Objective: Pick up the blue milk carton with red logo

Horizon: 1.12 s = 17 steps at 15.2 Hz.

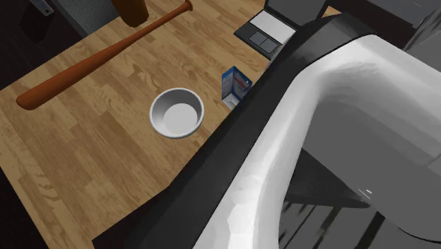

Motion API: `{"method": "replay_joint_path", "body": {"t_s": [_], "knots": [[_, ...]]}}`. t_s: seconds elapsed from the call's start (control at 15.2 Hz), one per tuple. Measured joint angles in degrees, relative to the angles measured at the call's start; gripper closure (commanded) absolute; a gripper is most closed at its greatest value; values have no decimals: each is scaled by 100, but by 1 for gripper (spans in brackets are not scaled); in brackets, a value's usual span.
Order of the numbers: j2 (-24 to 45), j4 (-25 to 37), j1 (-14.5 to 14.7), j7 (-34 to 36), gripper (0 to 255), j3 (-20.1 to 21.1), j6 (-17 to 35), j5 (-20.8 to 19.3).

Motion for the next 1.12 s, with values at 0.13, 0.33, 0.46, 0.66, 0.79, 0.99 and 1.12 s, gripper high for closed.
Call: {"method": "replay_joint_path", "body": {"t_s": [0.13,0.33,0.46,0.66,0.79,0.99,1.12], "knots": [[350,137,136,-199,0,75,234,29],[873,374,310,-524,0,175,553,52],[1131,482,440,-692,0,279,726,68],[1612,726,613,-959,0,426,993,67],[1854,809,723,-1134,0,528,1176,57],[2301,1100,870,-1403,0,672,1366,10],[2572,1255,972,-1566,0,776,1504,-34]]}}
